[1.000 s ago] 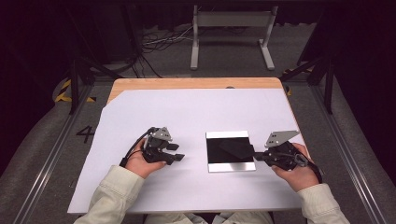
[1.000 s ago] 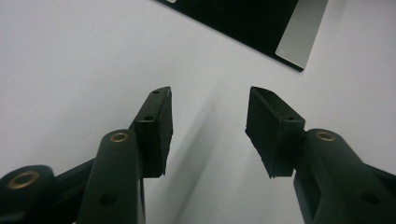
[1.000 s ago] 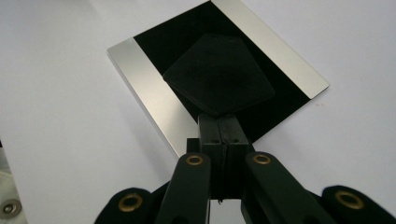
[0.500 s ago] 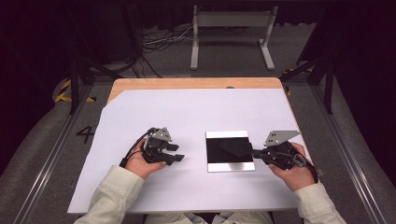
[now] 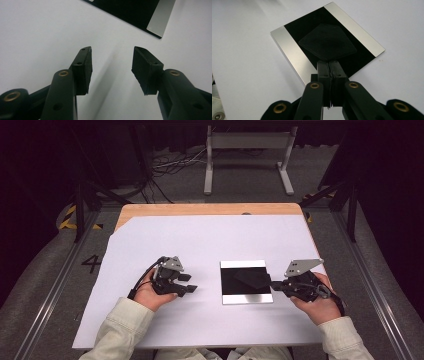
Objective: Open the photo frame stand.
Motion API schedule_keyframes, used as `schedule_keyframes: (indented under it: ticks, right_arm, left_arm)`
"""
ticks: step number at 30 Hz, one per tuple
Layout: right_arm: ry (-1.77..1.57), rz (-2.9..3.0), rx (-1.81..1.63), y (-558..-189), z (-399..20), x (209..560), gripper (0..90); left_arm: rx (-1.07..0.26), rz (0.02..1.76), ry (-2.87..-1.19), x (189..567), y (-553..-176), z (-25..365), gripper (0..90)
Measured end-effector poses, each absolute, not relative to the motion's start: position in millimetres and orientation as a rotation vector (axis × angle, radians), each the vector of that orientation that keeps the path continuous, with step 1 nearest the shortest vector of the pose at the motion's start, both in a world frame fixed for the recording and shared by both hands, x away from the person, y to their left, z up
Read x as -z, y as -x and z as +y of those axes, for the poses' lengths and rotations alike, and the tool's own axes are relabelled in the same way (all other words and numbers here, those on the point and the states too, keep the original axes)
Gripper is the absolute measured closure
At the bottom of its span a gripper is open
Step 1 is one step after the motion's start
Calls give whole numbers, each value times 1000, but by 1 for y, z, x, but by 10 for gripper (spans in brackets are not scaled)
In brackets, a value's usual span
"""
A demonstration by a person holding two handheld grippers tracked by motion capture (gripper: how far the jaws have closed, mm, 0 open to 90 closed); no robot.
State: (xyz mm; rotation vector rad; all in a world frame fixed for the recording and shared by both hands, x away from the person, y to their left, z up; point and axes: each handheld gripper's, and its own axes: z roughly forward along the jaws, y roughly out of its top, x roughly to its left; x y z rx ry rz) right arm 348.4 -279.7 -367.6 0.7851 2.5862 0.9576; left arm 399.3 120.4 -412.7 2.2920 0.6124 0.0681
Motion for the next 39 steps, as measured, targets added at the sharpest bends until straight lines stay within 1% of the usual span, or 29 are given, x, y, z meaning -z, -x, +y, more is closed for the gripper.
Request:
schedule_keyframes:
  ticks: [9,20,29,39]
  right_arm:
    - [-805,2559,-964,-346,-291,357,869]
    - [-877,2525,-1014,-342,-300,348,823]
    - [-1011,2462,-1111,-345,-304,344,719]
    - [-1130,2451,-1144,-353,-305,344,670]
  left_arm:
    - [-66,614,-2291,413,-400,119,514]
    - [-66,612,-2291,413,-400,118,507]
    - [-69,616,-2290,413,-401,118,503]
    - [-73,623,-2288,413,-400,118,499]
